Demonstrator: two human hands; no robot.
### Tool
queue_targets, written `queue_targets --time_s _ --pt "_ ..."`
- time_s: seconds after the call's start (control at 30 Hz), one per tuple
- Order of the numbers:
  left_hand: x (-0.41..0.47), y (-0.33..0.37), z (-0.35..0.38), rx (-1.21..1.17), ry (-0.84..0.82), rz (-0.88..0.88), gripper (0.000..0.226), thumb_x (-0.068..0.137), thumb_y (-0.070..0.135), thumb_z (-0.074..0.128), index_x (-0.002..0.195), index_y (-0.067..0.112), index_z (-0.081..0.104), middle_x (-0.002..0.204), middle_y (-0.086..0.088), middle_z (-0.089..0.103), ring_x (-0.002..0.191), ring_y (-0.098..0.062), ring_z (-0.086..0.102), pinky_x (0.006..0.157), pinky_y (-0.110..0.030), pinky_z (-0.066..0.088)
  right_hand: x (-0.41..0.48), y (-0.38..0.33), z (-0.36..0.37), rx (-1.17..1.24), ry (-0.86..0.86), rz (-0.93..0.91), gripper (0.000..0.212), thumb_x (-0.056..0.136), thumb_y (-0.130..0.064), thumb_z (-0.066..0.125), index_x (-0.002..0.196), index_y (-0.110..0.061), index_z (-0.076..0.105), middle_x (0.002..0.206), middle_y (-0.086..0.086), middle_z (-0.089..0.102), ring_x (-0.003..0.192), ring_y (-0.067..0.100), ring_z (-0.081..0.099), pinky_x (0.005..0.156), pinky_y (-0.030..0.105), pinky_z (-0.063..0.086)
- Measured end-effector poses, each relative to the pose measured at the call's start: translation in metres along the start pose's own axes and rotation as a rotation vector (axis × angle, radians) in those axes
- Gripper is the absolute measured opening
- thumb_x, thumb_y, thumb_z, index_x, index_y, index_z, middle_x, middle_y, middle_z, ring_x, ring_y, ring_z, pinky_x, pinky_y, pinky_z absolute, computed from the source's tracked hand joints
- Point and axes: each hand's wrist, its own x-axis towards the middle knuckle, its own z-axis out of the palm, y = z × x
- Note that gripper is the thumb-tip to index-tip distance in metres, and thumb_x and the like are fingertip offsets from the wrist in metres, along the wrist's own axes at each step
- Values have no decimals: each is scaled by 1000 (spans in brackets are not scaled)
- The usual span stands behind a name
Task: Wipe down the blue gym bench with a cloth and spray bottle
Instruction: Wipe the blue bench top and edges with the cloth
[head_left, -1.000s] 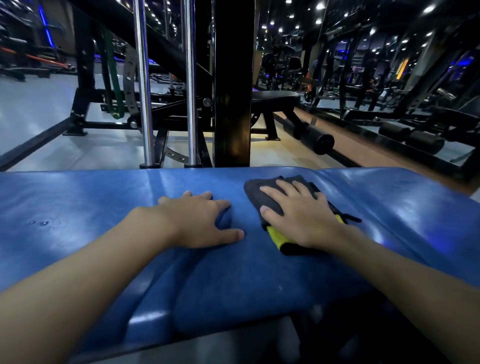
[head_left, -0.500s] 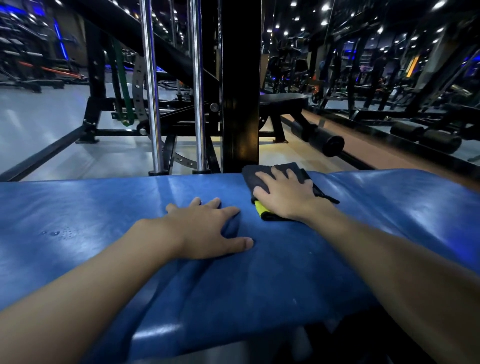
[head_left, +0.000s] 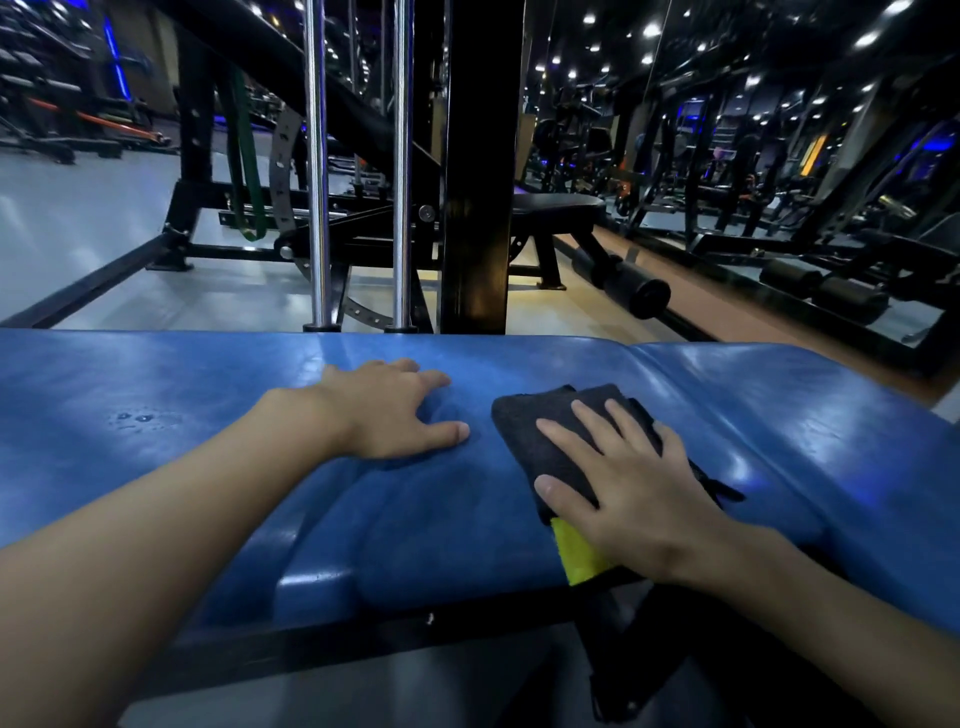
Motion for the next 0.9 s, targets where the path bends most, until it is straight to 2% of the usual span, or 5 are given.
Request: queue_targets --time_s 0.17,0.3,0.53,0.73,0.9 --pt "-1 -20 3 19 -89 -8 86 78 90 36 152 46 25 155 8 35 140 -26 38 108 -59 33 38 -4 1 2 31 6 83 75 -76 1 153 -50 10 167 -10 5 153 18 1 119 54 9" --pt "2 -22 3 65 -92 16 84 78 90 36 149 46 30 150 8 38 138 -26 38 108 -61 32 103 -7 6 11 28 64 64 90 -67 17 151 -49 15 166 -8 9 152 22 6 118 57 11" --pt "4 -22 5 98 -87 39 84 76 91 33 146 43 33 145 6 40 133 -27 38 99 -54 34 203 -23 5 51 31 158 70 85 -64 19 152 -45 20 162 -2 21 146 33 17 110 62 19" --pt "1 -23 9 104 -72 42 84 79 89 30 148 41 31 147 5 39 135 -28 36 101 -57 31 195 -26 5 62 16 177 69 87 -60 18 153 -43 17 165 -2 14 149 33 11 113 61 17" --pt "-8 -23 14 40 -2 37 76 86 82 32 147 37 36 146 3 41 137 -26 38 105 -58 32 136 -30 8 35 42 144 60 95 -60 18 153 -45 16 167 -2 8 152 29 7 116 58 13"
